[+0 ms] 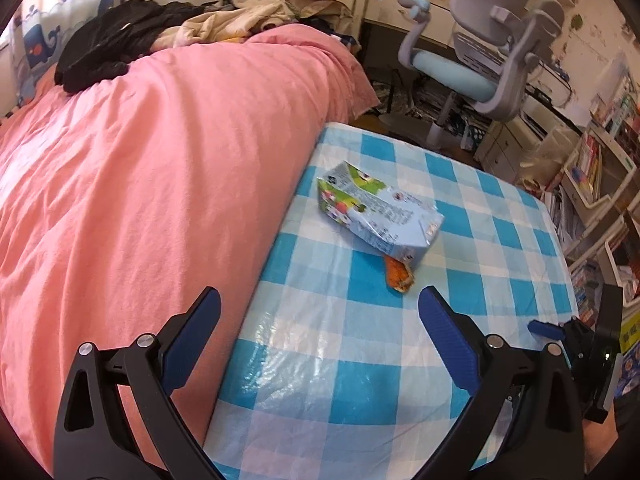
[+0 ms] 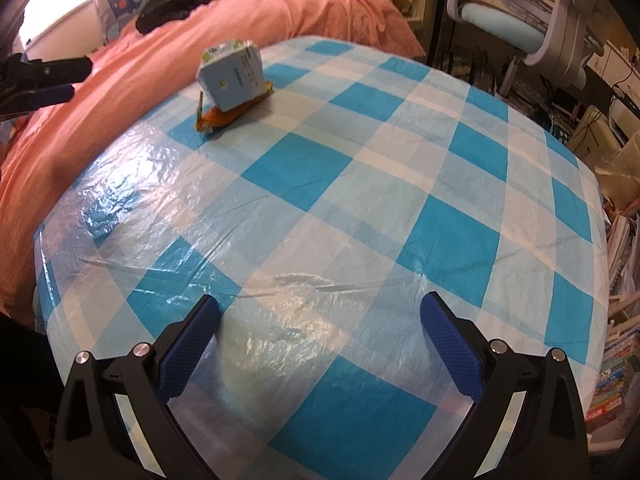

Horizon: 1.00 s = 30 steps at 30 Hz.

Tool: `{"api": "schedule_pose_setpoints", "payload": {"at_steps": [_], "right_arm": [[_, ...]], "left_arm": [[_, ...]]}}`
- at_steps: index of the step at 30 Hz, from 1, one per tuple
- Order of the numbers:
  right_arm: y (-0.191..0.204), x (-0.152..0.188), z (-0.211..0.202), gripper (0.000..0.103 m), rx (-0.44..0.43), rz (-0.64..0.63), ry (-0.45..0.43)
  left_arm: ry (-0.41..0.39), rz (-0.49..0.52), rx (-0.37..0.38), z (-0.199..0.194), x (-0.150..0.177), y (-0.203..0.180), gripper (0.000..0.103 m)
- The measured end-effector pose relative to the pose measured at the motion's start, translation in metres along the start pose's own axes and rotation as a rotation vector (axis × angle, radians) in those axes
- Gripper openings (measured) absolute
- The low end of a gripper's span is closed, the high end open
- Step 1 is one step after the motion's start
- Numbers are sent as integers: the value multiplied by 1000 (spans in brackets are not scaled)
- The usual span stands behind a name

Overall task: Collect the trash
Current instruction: 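Close the right tool on the white-green milk carton, then lift the milk carton off the table with the right tool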

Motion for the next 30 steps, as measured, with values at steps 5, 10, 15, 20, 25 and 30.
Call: {"api": "schedule_pose_setpoints", "payload": {"at_steps": [5, 10, 15, 20, 25, 30], "right_arm": [[12, -31, -51, 96, 23, 22, -231], [54, -94, -53, 96, 19, -56, -293], [105, -147, -10, 96, 57, -214, -225], [123, -174, 35, 96, 99, -305, -105], [128, -177, 52, 64, 52, -350, -12], [99, -161, 19, 62, -36, -213, -92]], "left_arm": [[-88, -168, -9, -17, -12, 33, 95], [-166, -256, -50, -33, -16, 56, 95], [-195, -299, -58, -40, -18, 70, 95], [-187, -316, -42, -41, -19, 75, 95], [-173, -294, -32, -38, -20, 72, 95], [-150, -277, -43, -30, -17, 69, 95]]}}
Point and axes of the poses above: each gripper's, at about its wrist camera, not at the fingertips, and z roughly the way its jaws point, y to its left, x to its underside, the point moved 2 cm from there along z, roughly the way its jaws point, and after that the axes turned 12 degrees about x, right-handed, at the moved point
